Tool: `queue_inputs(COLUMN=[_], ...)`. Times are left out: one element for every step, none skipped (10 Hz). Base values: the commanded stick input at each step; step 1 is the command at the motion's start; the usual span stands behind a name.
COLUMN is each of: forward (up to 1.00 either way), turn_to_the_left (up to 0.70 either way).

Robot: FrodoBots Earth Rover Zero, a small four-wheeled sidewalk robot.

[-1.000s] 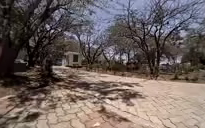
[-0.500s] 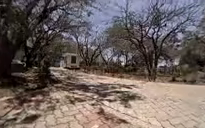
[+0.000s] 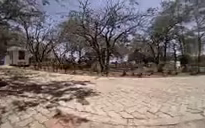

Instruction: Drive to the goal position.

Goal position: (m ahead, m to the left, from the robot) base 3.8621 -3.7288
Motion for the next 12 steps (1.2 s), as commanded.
queue_inputs(forward=[0.0, 0.0, 0.0, 0.0, 0.0, 0.0, 0.0, 0.0, 0.0, 0.0, 0.0, 0.0], turn_to_the_left=[-0.99, -0.51, -0.04, 0.0, 0.0, 0.0, 0.0, 0.0, 0.0, 0.0, 0.0, 0.0])
